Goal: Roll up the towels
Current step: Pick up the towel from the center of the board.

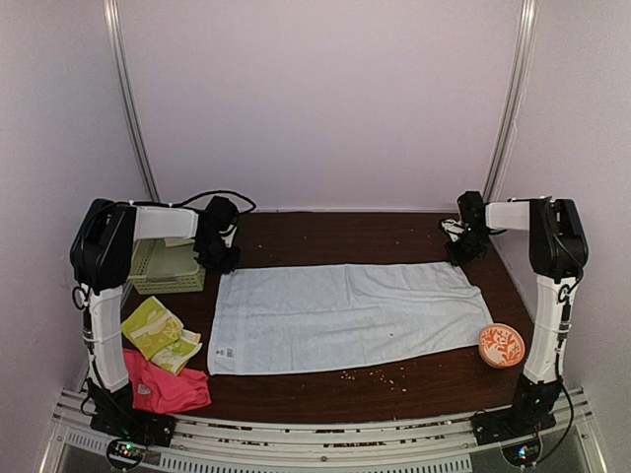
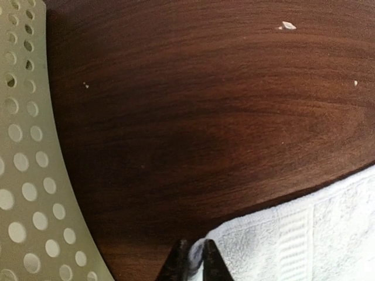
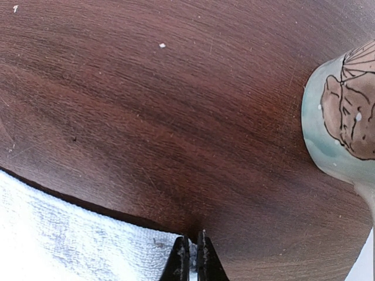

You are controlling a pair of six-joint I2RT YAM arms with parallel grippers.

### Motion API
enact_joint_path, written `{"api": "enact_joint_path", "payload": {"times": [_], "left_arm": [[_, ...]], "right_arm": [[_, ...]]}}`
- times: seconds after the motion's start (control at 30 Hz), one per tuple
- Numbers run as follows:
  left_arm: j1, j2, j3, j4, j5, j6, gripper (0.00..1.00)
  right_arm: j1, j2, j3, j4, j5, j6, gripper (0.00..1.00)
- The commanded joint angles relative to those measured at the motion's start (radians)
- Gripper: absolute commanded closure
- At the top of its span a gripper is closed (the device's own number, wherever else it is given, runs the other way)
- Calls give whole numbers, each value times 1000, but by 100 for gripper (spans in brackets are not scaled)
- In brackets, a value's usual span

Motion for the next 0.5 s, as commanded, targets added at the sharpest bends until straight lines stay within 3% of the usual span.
{"api": "enact_joint_path", "payload": {"times": [0.0,0.03,0.47], "left_arm": [[-7,9,15,29,13,20,96],[-7,4,16,34,17,26,100],[-7,-264,-69,90,-30,45,100]], "right_arm": [[-3,0,-15,-34,-14,-8,100],[-3,-1,-13,-34,-15,-8,100],[-36,-132,62,-73,-122,14,100]]}}
